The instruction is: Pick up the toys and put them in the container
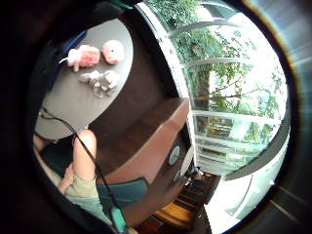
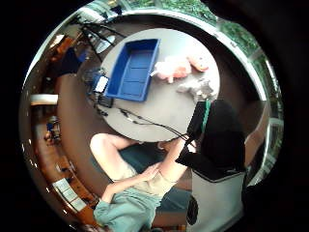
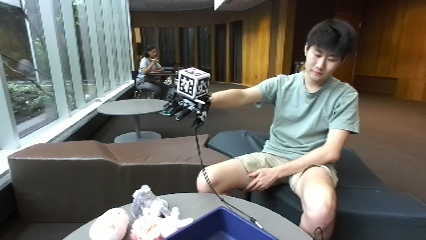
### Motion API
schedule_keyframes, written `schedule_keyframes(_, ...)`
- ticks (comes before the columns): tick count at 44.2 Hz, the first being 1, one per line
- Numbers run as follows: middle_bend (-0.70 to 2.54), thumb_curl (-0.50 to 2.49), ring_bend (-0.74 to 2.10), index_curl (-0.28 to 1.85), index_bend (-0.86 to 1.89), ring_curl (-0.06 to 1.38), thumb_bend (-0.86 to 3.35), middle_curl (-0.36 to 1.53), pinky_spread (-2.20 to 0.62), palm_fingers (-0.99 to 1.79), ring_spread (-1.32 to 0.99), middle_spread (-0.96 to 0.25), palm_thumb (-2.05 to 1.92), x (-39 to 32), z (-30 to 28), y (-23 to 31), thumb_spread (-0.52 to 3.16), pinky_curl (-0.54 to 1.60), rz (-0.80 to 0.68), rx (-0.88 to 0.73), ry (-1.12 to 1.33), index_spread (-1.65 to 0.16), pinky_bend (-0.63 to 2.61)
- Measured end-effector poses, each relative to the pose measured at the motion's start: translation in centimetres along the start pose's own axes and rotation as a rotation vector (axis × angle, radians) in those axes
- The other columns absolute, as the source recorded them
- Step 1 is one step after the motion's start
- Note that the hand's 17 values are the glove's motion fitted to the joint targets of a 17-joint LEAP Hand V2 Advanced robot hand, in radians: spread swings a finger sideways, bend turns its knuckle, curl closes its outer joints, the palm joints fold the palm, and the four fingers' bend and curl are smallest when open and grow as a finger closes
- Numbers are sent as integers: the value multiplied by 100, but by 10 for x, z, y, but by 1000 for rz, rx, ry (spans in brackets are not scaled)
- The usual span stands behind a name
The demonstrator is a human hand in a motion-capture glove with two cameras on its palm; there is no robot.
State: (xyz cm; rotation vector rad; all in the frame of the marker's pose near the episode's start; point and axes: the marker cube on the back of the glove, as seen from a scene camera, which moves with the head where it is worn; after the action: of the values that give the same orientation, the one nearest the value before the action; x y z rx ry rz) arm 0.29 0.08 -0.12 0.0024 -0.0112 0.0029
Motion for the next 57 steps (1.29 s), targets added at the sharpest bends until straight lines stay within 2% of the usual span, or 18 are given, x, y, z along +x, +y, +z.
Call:
schedule_keyframes(6, 13, 6, 27, 9, 17, 7, 23, 4, 0, -2, -3, -1, 22, 3, -9, -7, 83, 16, 4, 9, -56, -16, 54)
schedule_keyframes(13, 14, 11, 31, 14, 18, 10, 27, 8, 0, -6, -4, -1, 21, 8, -22, -9, 121, 20, -16, 17, -63, -19, 58)
schedule_keyframes(21, 15, 17, 32, 19, 17, 14, 28, 12, 1, -8, -4, -1, 17, 7, -36, -19, 144, 24, -46, 2, -70, -21, 59)
schedule_keyframes(32, 15, 22, 34, 23, 13, 17, 28, 16, 1, -12, -4, -1, 13, 17, -24, -37, 157, 27, -85, -54, -76, -22, 62)
schedule_keyframes(45, 16, 25, 35, 21, 9, 21, 19, 21, 0, -17, -4, -1, 4, 41, 45, -87, 151, 30, -48, -159, -47, -22, 65)
schedule_keyframes(57, 14, 26, 36, 18, 6, 24, 13, 23, 0, -22, -4, 0, 0, 41, 168, -133, 145, 32, -96, -290, -72, -21, 68)
